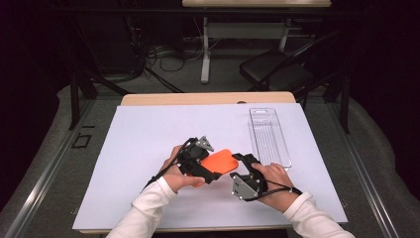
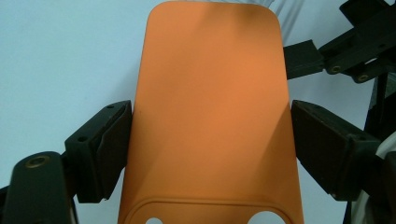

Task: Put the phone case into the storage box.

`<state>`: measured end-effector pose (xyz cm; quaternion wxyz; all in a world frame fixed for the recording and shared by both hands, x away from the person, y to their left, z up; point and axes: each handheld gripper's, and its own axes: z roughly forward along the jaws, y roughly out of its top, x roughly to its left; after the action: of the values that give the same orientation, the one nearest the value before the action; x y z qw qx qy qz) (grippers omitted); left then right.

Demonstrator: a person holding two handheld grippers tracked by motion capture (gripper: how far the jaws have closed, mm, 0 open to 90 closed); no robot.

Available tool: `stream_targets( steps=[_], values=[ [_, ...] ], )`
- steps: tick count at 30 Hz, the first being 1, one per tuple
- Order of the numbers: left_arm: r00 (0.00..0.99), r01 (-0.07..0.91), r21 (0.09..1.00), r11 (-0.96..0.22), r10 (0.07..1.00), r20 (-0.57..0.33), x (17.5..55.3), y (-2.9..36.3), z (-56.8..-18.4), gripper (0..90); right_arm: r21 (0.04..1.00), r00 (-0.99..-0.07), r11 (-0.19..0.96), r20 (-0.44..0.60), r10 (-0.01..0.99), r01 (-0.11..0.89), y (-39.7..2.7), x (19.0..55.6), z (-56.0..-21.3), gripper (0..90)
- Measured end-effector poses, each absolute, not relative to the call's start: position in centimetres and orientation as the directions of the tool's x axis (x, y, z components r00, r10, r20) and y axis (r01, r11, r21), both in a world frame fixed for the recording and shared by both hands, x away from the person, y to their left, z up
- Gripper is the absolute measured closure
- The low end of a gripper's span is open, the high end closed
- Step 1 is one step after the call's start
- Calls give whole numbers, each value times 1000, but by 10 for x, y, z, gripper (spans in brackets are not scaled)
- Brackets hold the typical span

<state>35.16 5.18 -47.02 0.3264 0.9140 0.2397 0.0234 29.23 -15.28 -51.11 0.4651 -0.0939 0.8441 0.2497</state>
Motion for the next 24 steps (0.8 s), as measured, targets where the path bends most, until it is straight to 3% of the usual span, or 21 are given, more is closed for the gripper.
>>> stream_targets(
  steps=[14, 24],
  values=[
    [893, 411, 606, -681, 433, -120, 348, 45, -474, 160, 237, -492, 855, -870, -24, -461, -146, 291, -517, 406],
    [896, 408, 612, -677, 427, -125, 345, 45, -473, 160, 235, -478, 870, -878, -1, -433, -141, 288, -520, 454]
  ],
)
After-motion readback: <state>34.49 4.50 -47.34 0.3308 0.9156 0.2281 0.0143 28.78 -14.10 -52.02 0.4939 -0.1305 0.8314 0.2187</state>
